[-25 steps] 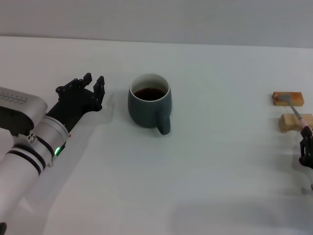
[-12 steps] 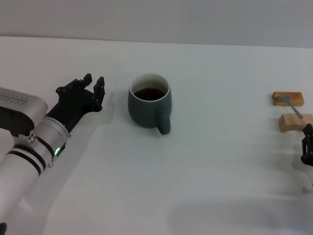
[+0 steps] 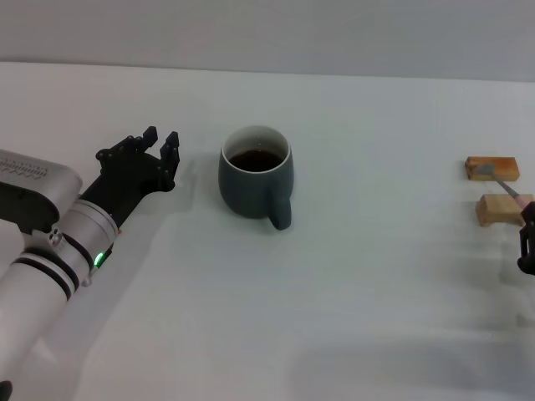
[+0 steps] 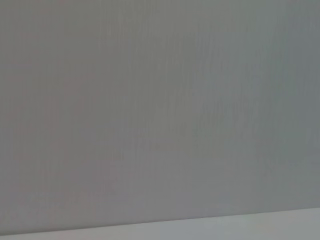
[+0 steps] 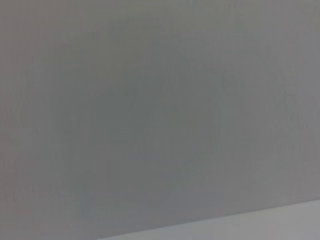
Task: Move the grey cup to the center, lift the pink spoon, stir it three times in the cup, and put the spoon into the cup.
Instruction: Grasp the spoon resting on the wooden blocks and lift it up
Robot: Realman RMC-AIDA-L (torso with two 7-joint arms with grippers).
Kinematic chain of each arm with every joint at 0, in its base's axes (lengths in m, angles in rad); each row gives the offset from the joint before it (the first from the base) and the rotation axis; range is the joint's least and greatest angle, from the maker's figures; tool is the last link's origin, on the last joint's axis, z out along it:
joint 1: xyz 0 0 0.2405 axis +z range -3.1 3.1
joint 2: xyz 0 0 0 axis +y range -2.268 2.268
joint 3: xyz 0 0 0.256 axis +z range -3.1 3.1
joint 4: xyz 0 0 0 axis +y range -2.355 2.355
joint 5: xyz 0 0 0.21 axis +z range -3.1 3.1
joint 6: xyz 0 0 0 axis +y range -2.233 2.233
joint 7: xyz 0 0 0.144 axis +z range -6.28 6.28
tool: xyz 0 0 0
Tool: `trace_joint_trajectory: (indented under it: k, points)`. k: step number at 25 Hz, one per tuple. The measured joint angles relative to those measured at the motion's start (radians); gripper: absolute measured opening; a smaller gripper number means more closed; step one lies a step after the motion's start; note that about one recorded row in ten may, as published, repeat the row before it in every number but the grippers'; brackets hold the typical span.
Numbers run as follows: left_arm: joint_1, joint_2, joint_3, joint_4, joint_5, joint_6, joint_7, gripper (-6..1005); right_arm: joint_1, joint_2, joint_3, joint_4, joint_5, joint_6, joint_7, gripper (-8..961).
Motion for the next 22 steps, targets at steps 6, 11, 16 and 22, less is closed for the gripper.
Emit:
trace_joint_trajectory:
  k: [6, 11, 16, 22]
  points:
    - [0.001, 0.0, 0.0, 0.0, 0.0, -0.003, 0.0, 304, 0.006, -0.001, 0.0, 0.001, 0.0, -0.027, 0.001, 129]
    - [0.001, 0.0, 0.0, -0.003, 0.0, -0.013, 0.0, 304, 0.014, -0.001, 0.0, 0.005, 0.0, -0.043, 0.002, 128]
    - [0.001, 0.0, 0.0, -0.004, 0.0, -0.013, 0.0, 303, 0.023, -0.002, 0.0, 0.007, 0.0, -0.051, 0.002, 126]
    - [0.002, 0.0, 0.0, -0.006, 0.0, -0.013, 0.0, 303, 0.027, -0.003, 0.0, 0.001, 0.006, -0.077, 0.002, 125]
